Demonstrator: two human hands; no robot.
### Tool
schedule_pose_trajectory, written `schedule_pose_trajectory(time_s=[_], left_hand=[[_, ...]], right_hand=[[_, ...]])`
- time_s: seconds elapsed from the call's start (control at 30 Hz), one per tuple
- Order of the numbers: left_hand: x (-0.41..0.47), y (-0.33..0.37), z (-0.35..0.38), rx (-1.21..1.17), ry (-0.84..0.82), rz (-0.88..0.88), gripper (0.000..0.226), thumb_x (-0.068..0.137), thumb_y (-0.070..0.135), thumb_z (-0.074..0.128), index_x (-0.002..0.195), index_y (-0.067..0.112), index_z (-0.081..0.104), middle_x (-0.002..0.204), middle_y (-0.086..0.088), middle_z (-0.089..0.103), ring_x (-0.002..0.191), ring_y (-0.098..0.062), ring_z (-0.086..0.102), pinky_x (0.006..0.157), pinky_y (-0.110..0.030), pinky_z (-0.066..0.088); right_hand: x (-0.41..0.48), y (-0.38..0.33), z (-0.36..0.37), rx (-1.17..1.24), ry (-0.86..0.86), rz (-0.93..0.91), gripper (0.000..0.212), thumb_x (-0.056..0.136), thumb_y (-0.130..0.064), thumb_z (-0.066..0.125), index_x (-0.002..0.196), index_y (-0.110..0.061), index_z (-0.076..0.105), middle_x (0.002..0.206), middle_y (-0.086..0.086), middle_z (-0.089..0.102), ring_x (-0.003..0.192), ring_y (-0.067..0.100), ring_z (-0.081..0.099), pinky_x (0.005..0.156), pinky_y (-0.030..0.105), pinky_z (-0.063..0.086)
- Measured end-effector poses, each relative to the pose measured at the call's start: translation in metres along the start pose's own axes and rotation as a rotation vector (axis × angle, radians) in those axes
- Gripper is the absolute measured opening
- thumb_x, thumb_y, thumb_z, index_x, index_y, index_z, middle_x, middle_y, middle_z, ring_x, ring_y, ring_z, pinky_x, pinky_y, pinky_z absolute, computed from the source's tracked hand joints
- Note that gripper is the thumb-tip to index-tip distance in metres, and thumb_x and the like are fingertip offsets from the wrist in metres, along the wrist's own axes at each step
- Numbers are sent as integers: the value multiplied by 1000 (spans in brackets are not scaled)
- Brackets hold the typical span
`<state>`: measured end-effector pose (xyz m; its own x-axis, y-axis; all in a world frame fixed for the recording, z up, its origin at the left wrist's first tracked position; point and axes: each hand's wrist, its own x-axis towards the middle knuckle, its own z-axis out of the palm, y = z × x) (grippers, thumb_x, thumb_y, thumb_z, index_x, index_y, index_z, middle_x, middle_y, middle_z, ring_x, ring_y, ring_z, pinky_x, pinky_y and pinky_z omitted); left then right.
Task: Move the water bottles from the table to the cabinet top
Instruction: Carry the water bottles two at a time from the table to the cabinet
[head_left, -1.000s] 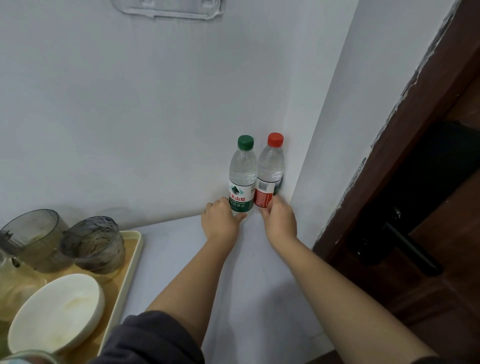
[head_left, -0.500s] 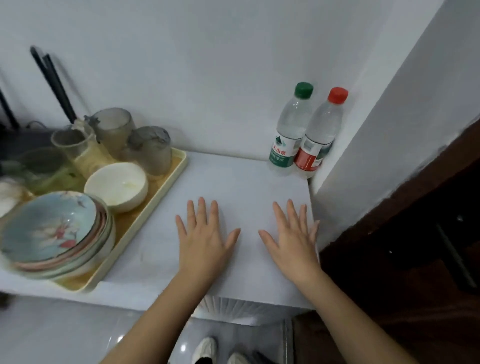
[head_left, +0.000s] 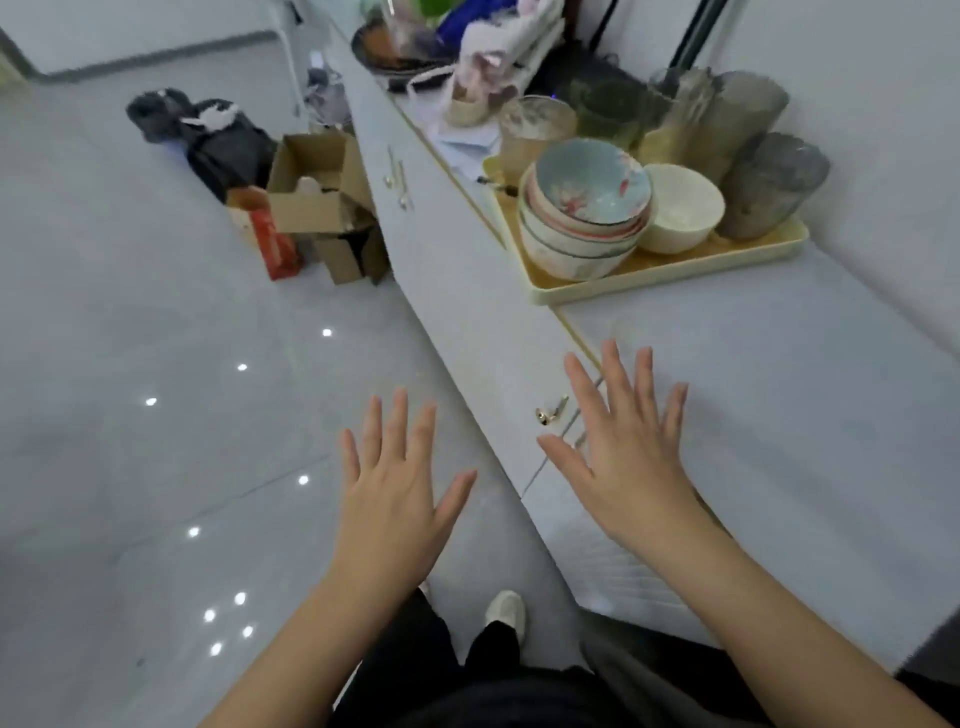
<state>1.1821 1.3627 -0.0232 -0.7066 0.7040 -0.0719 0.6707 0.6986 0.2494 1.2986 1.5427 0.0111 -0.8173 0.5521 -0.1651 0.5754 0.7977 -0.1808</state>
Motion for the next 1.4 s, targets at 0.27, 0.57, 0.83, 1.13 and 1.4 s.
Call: schedule_pose_trajectory(time_s=[0.27,0.57,0.83,1.13,1.4], left_hand=[[-88,-112,-6,-54,18,-492,84,86,66,13,151,15,27,160,-12,16,149,-32,5,117,-53,6],[-190,-217,-1,-153,-121,-895,75,95,62,27,154,22,3,163,-6,-3,149,-28,-8,118,-54,-1],[-251,-277,-1,-322,-60,-1132,74,96,60,29,154,21,5,163,-7,-1,149,-28,-8,117,-55,-1],[-284,-341,-4,-442,-6,-1411,74,96,61,29,154,23,3,163,-7,-4,149,-29,-11,116,-57,-3],[-290,-455,-24,-541,18,-1625,76,95,62,28,155,24,0,163,-7,-5,149,-28,-11,117,-57,-3]], right_hand=[[30,-135,51,-183,-209,-432,88,76,-73,-7,153,-32,-14,160,5,-27,143,31,-32,111,59,-18],[6,-310,117,-347,-387,-779,75,96,-64,24,155,-30,-7,163,6,-18,147,34,-24,115,64,-9],[-21,-414,154,-454,-484,-1008,76,96,-62,28,156,-29,-4,163,7,-17,147,34,-22,115,62,-7],[-28,-534,195,-535,-584,-1263,75,97,-61,30,156,-28,-3,163,6,-16,148,35,-20,115,63,-6],[-5,-683,236,-664,-604,-1427,75,97,-62,29,155,-30,-5,163,5,-16,148,34,-20,115,62,-6]])
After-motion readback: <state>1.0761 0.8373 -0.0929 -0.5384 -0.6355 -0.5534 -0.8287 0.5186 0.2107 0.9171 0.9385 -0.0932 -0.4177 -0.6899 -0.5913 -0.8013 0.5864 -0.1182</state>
